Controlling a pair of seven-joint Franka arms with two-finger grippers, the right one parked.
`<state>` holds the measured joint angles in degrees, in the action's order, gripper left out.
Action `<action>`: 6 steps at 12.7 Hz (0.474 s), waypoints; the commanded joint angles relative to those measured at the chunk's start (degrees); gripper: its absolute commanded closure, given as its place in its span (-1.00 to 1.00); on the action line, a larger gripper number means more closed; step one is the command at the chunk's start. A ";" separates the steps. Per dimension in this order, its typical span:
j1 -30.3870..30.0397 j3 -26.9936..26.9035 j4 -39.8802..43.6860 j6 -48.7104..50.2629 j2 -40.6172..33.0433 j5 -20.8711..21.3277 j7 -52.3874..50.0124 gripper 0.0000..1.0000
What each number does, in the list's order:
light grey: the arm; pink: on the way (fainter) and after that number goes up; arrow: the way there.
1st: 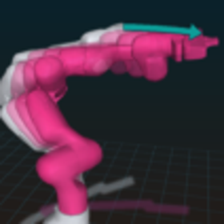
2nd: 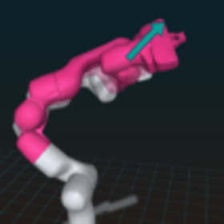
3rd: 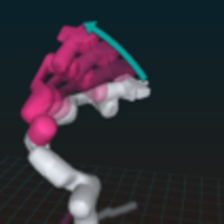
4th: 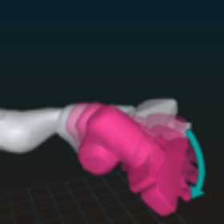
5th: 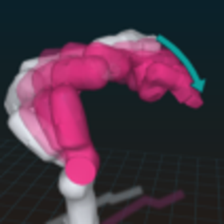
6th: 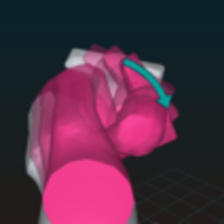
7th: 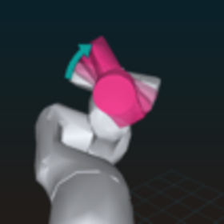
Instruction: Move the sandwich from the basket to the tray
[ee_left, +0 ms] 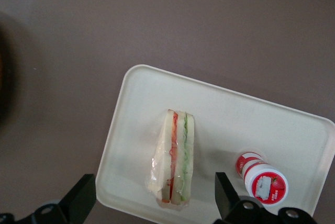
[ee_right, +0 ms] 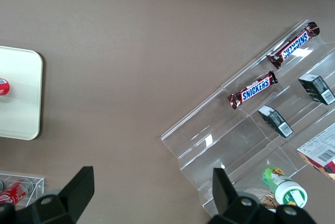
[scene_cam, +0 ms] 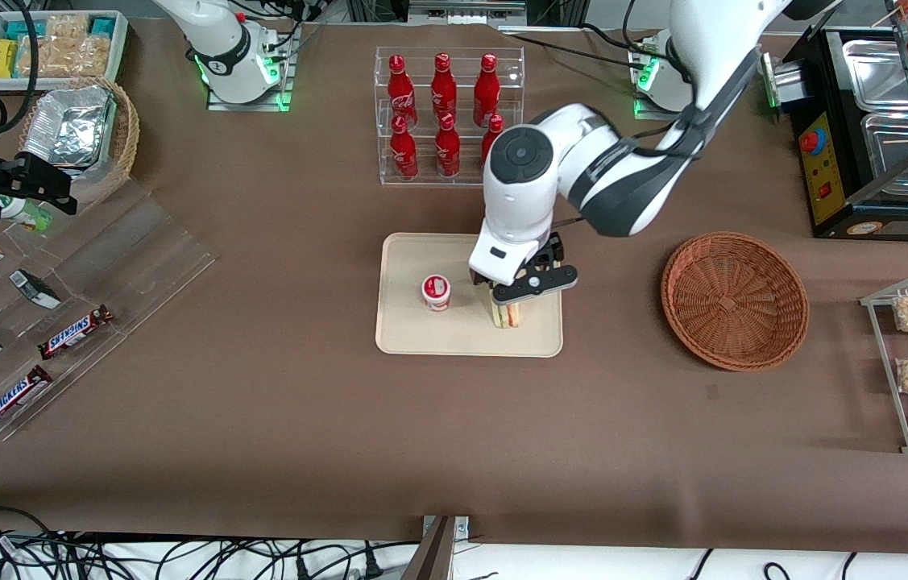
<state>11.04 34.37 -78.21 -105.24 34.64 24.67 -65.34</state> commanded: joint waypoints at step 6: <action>-10.49 0.35 15.89 16.79 0.34 -4.61 24.06 -1.00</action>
<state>3.90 34.21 -66.89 -93.33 34.13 23.49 -50.26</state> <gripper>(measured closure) 0.000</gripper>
